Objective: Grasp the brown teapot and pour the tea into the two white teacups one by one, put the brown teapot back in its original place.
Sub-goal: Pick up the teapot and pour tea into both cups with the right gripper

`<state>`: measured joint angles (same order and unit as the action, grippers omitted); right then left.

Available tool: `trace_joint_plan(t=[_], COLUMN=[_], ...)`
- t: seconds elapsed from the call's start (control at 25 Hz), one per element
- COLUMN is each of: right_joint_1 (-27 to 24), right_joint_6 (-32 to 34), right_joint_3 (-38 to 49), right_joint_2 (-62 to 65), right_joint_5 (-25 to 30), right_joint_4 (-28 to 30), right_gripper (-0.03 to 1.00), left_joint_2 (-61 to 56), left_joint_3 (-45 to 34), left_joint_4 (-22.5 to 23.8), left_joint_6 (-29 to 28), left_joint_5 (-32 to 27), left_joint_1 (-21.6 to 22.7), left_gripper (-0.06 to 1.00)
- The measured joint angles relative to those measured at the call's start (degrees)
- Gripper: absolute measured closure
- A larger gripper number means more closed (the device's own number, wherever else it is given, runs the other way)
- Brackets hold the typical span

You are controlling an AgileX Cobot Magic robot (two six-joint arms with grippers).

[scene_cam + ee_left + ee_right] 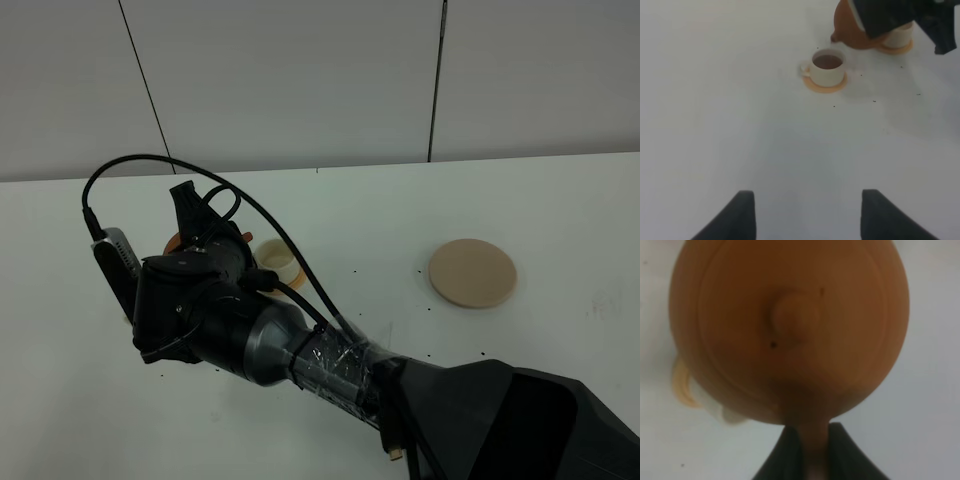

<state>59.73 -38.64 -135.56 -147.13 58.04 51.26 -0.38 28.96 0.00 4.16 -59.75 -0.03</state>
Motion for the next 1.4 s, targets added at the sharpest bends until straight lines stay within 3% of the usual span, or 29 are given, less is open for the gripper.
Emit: trace_joint_plan(t=[0.2,0.36,0.8,1.12,1.4], right_joint_1=[0.0,0.0,-0.1,-0.6,-1.8], right_joint_6=[1.8,6.8,17.1,20.0,19.7], right_joint_3=[0.0,-1.0,-2.6,-10.1,-11.8], right_joint_2=[0.3,0.3,0.3,0.3,0.3], right_joint_5=[1.4,1.4,2.4,11.3,12.2], right_joint_4=[-2.0,-5.2,-7.0,-16.2,-30.3], right_gripper=[0.88,0.88,0.88,0.88,0.88], left_joint_2=[0.0,0.0,0.0,0.0,0.0], left_joint_3=[0.0,0.0,0.0,0.0,0.0], left_joint_4=[0.0,0.0,0.0,0.0,0.0], left_joint_6=[0.0,0.0,0.0,0.0,0.0], left_joint_5=[0.0,0.0,0.0,0.0,0.0], left_joint_1=[0.0,0.0,0.0,0.0,0.0], left_gripper=[0.41,0.41,0.41,0.41,0.41])
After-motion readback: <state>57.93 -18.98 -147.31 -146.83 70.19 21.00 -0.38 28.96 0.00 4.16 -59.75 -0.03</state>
